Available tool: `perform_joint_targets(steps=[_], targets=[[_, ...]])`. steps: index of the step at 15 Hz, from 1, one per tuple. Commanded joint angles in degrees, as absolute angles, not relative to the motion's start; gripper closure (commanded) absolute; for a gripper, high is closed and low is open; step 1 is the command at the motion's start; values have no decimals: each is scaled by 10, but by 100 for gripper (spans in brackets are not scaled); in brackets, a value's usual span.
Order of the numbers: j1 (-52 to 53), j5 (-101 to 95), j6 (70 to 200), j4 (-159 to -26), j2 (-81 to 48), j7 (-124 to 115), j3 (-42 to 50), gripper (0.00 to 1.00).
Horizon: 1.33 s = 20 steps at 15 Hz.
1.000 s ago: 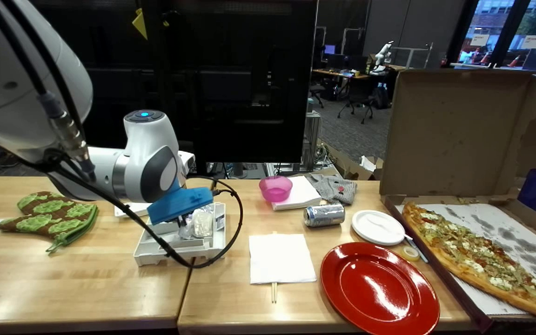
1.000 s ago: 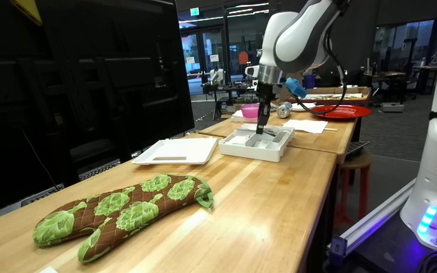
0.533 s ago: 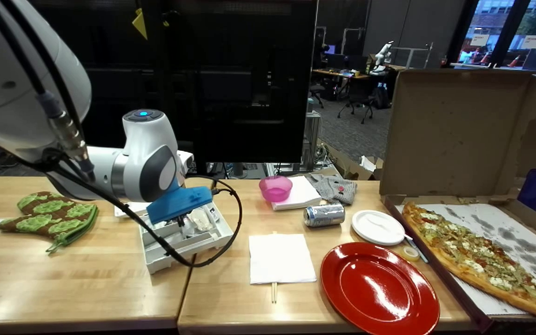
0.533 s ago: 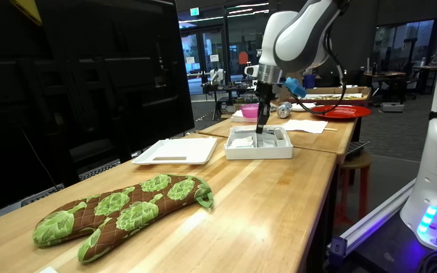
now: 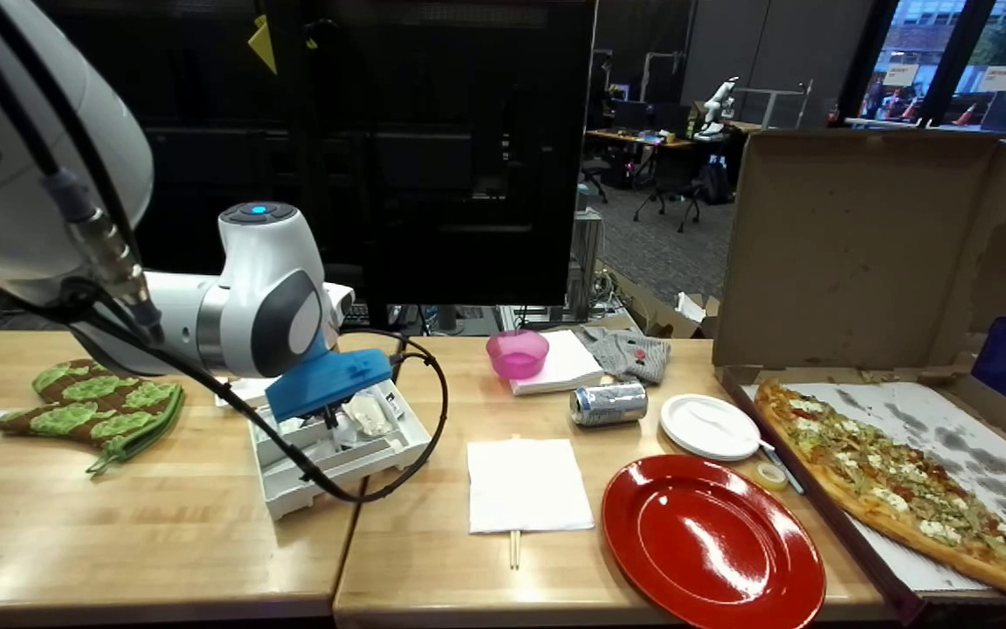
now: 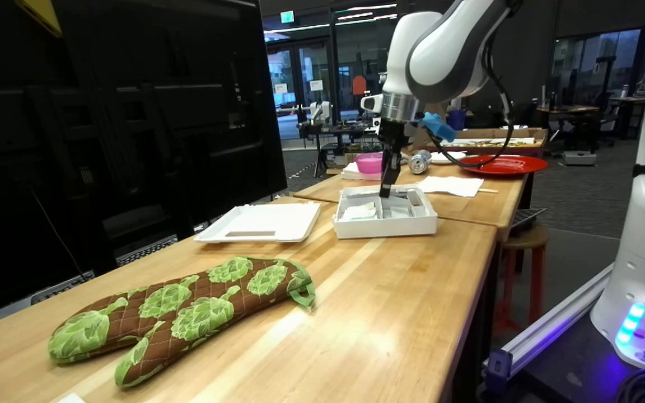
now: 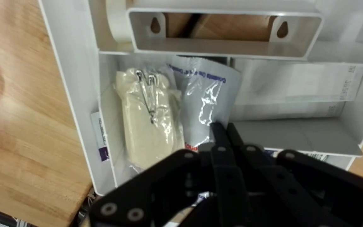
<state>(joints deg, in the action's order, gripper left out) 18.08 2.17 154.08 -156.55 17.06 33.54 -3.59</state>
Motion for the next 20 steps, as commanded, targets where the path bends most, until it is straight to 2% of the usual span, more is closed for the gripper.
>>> perform_joint_targets(steps=[1, 9, 17, 18, 19, 20], targets=[[193, 26, 1509, -1575, 216, 346, -31, 99], [197, 26, 1473, -1564, 219, 347, -29, 99], [194, 74, 1435, -1522, 160, 400, -12, 99], [193, 80, 1431, -1518, 156, 406, -13, 94], [191, 85, 1428, -1514, 152, 411, -13, 76], [190, 90, 1425, -1510, 150, 414, -14, 67]])
